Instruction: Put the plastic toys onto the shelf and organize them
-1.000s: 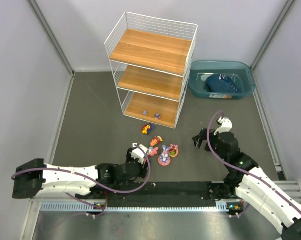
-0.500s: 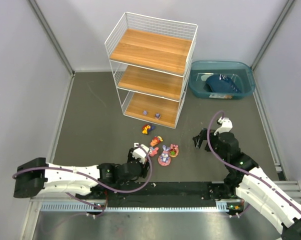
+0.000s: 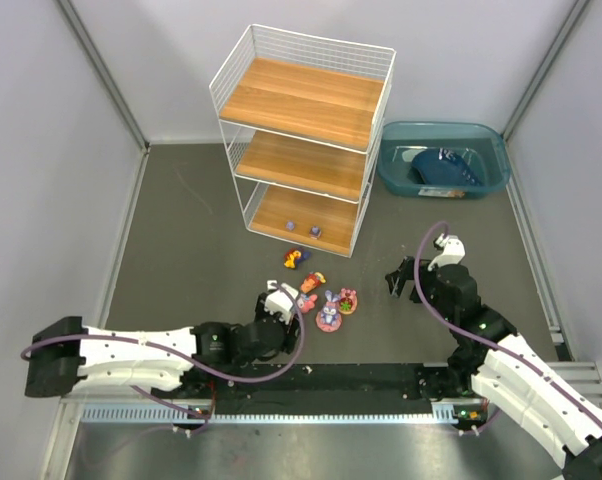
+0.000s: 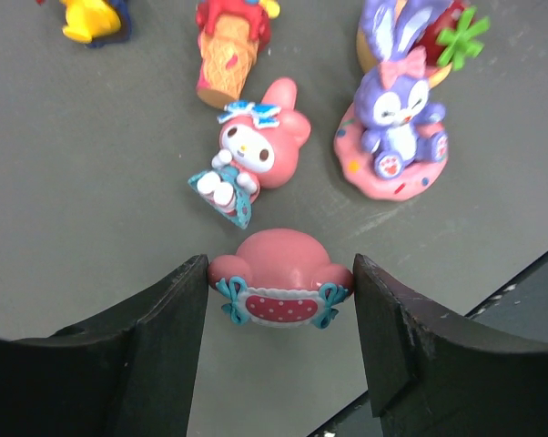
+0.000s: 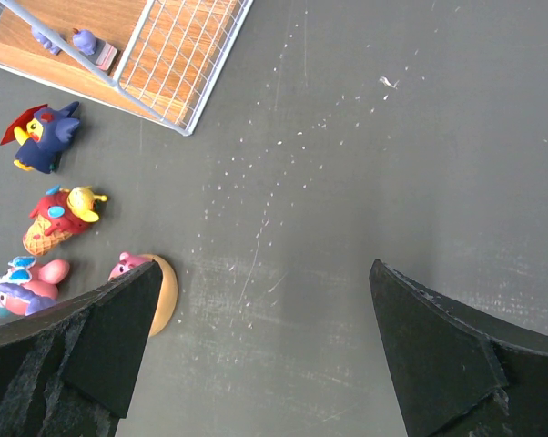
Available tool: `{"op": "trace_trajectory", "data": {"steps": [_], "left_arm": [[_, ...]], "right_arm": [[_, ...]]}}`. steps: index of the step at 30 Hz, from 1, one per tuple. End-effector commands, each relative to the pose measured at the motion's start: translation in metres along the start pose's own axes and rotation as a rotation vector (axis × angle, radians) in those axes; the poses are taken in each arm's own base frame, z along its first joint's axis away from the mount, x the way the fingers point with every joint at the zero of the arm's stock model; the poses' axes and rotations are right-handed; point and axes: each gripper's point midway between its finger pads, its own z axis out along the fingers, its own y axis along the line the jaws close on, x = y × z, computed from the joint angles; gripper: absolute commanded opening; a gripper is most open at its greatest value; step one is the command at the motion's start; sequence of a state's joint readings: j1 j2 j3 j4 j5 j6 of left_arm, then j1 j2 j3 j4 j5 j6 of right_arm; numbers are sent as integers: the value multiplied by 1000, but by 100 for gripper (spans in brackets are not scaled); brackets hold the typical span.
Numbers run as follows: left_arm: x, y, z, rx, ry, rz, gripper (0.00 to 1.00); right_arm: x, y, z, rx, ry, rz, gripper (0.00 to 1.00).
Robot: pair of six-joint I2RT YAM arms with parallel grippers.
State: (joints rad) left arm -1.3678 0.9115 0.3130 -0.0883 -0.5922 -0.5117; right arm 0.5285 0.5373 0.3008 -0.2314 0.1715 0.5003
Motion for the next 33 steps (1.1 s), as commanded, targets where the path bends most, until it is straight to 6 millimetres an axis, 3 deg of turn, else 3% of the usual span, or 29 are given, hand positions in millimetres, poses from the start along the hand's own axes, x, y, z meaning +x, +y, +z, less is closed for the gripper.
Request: {"op": "trace_trajectory", "data": {"steps": [1, 6, 13, 20, 21, 26, 31, 33], "left_arm": [[-43, -14, -14, 30, -73, -91, 53], [-67, -9, -27, -9, -84, -102, 53], [-110, 19, -35, -173, -192, -91, 56], [-166, 35, -40, -112, -290, -142, 51], [-174, 46, -39, -135, -303, -157, 50], [-222, 64, -46, -147, -350, -130, 51], [-275, 66, -58, -109, -420, -110, 51], [-287, 72, -59, -111, -432, -99, 51]], "right_arm": [[-8, 5, 0, -18, -37, 7, 99], [-7, 5, -1, -22, -41, 7, 99], [-7, 5, -1, -24, -43, 10, 99], [-7, 5, -1, -25, -46, 9, 99], [-7, 5, -1, -27, -47, 10, 99], [-7, 4, -1, -23, -49, 10, 99], [-7, 4, -2, -23, -50, 10, 99], [-7, 4, -1, -24, -51, 12, 99]]}}
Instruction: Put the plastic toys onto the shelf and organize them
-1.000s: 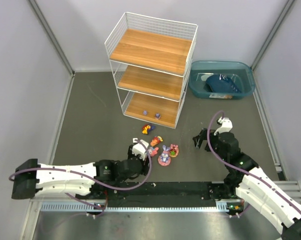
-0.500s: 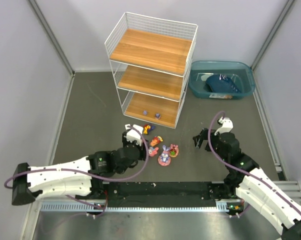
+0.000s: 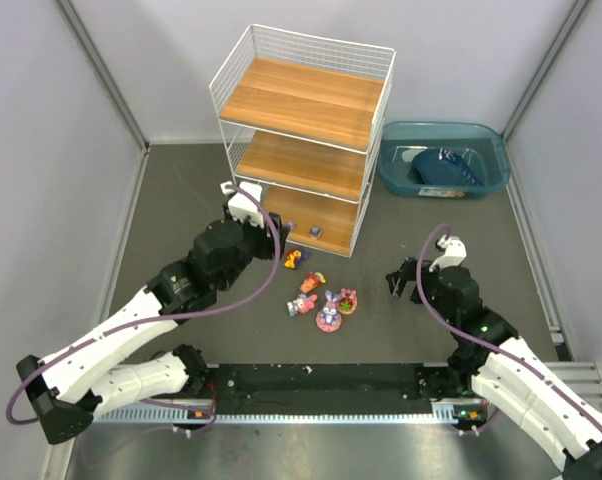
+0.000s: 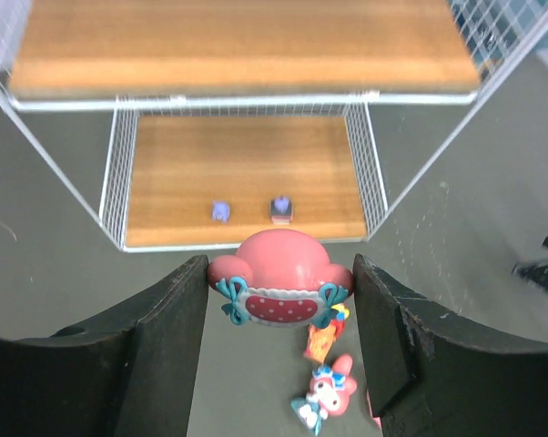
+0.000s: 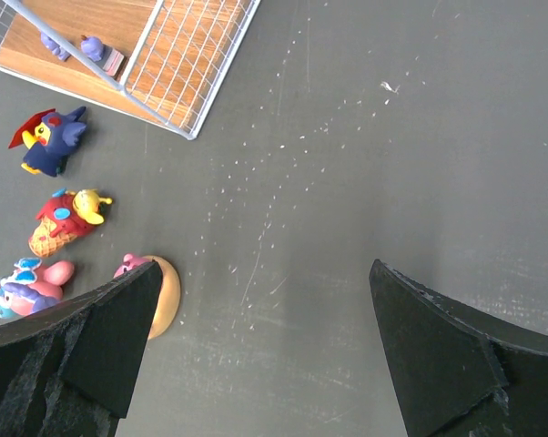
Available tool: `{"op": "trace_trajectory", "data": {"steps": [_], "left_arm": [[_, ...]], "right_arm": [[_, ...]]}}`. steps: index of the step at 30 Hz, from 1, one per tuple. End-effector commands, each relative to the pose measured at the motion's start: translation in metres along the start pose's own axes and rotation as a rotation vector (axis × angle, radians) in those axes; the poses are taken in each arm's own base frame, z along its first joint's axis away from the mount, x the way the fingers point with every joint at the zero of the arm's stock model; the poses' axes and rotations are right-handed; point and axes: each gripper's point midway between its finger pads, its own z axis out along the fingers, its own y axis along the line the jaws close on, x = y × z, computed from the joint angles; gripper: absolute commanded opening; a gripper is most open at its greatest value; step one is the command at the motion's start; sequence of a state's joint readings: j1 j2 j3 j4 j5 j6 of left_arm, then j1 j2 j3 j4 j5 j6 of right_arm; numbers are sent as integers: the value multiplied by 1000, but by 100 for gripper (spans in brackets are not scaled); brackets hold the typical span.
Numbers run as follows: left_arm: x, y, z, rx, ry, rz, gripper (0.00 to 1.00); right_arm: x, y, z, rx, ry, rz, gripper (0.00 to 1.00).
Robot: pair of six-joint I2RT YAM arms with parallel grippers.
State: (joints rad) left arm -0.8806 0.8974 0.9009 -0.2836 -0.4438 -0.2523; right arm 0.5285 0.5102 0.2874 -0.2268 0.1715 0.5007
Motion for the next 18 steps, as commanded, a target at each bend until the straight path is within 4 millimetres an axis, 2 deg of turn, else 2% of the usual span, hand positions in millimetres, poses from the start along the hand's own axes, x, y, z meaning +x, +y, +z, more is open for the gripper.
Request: {"op": "trace_trajectory", "data": {"steps": [1, 2, 6, 7, 10, 18], "left_arm": [[-64, -11, 4, 85, -121, 18, 50], [-70, -4, 7, 68, -129, 25, 50], [-93, 4, 10, 70, -147, 28, 50], [-105, 3, 8, 77, -162, 27, 50], [-118, 10, 10, 58, -160, 33, 50], [-129, 27, 30, 24, -169, 11, 50]], "right_arm": [[-7, 4, 0, -16, -37, 7, 99], [-7, 4, 0, -16, -37, 7, 99], [-7, 4, 0, -17, -35, 7, 99], [-7, 5, 0, -17, -36, 5, 99], [-8, 4, 0, -12, -39, 6, 99], [-8, 4, 0, -14, -40, 7, 99]]}}
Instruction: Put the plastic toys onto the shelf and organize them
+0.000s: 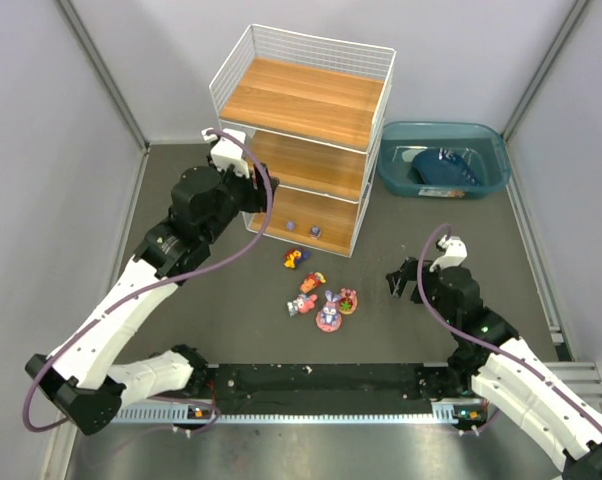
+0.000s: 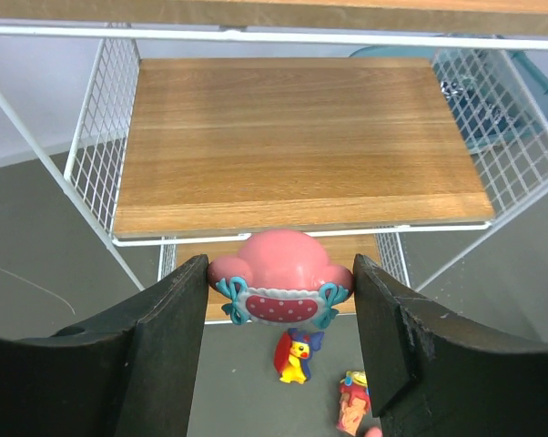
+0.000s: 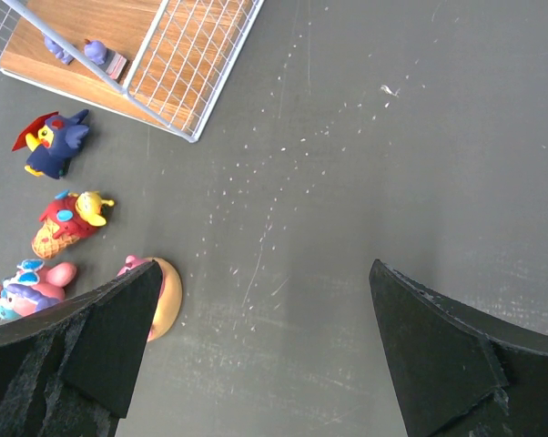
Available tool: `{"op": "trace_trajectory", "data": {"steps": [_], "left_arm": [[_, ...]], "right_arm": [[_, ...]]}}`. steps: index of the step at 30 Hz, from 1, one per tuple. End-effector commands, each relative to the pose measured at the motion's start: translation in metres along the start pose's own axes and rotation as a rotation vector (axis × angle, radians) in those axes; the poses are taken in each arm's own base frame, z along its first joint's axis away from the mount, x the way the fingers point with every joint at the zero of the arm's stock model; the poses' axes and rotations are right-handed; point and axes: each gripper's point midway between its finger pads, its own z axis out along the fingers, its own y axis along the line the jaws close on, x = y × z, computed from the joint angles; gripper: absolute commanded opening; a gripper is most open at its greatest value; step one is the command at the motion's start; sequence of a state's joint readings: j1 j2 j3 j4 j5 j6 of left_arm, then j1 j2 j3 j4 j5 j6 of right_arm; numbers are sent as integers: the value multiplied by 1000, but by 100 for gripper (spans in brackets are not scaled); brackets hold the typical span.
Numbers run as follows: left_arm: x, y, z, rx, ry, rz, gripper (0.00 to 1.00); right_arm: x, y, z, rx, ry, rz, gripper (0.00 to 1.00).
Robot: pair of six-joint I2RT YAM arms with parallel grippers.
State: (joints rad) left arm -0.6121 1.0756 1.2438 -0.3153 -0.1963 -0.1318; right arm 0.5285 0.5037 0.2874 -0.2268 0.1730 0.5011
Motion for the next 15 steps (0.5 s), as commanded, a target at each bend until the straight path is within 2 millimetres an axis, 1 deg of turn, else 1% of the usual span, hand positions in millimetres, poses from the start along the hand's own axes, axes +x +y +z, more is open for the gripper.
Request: {"op": "trace_trajectory", "data": {"steps": [1, 4, 5, 9, 12, 15], "left_arm": [[-21, 3, 11, 11, -60, -20, 50], [-22, 8, 21, 4, -73, -38, 49], [-26, 11, 23, 0, -82, -45, 50], [-31, 13, 33, 4, -91, -47, 49], [-28, 15, 43, 9, -80, -50, 49], [-25, 18, 49, 10, -76, -57, 49]], "right_arm": [[-6, 3, 0, -11, -34, 4, 99], [-6, 3, 0, -10, -33, 4, 99], [-6, 3, 1, -8, -32, 4, 99], [-7, 3, 1, -7, -36, 3, 99], [-8, 3, 0, -8, -38, 2, 99], [-8, 3, 0, -9, -40, 4, 99]]}}
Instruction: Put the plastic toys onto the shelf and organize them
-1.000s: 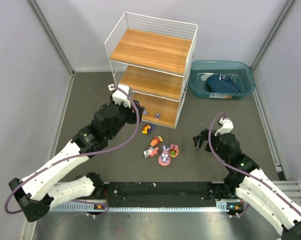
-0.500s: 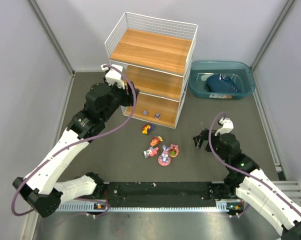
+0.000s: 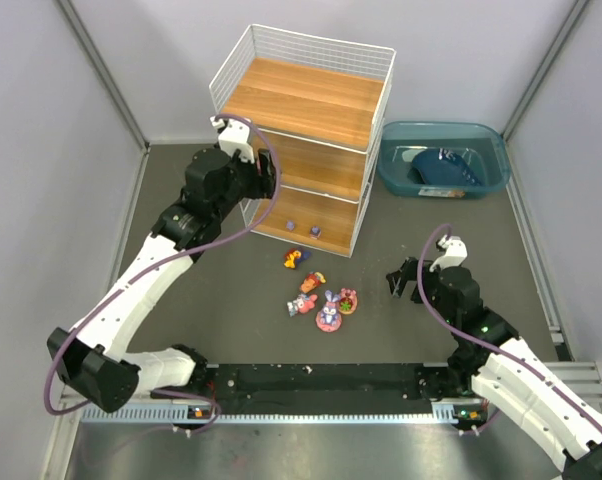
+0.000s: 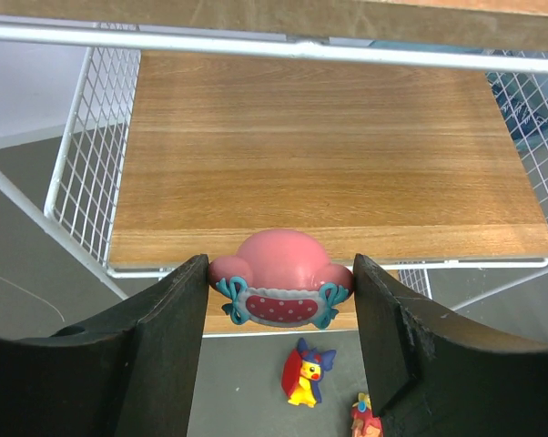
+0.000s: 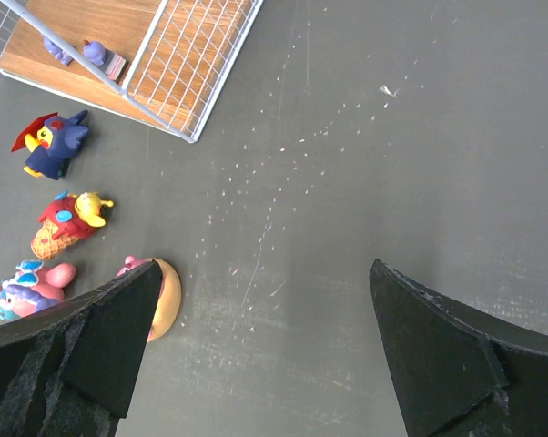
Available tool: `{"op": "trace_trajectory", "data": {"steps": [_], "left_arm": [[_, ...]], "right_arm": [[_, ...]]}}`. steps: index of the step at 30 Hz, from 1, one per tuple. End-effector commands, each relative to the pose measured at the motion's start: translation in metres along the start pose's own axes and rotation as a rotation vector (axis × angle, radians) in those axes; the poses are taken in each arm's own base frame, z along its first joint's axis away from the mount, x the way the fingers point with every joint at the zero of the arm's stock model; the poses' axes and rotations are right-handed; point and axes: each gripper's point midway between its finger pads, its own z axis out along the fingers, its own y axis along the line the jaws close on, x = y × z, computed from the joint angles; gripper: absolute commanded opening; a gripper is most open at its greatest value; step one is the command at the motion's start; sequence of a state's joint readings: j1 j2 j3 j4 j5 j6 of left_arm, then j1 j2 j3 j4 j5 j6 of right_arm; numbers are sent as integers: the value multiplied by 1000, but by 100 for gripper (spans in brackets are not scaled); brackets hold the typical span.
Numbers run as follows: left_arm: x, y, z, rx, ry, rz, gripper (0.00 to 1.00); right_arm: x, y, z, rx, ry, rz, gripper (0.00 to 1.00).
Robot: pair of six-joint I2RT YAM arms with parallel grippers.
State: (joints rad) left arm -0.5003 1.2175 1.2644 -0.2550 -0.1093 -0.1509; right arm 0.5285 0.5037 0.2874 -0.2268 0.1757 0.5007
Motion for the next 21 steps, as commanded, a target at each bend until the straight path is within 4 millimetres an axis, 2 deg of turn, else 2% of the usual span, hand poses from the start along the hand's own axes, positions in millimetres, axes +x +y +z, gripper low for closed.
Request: {"op": "trace_trajectory", "data": {"steps": [1, 13, 21], "left_arm": [[-43, -6, 4, 46, -137, -30, 49], [-38, 21, 31, 19, -143, -33, 48], [-31, 21, 44, 52, -132, -46, 48]], "right_arm": [[-7, 4, 0, -11, -36, 2, 99], [-9, 3, 0, -8, -42, 3, 99], [-9, 0, 0, 6, -43, -3, 99]]}}
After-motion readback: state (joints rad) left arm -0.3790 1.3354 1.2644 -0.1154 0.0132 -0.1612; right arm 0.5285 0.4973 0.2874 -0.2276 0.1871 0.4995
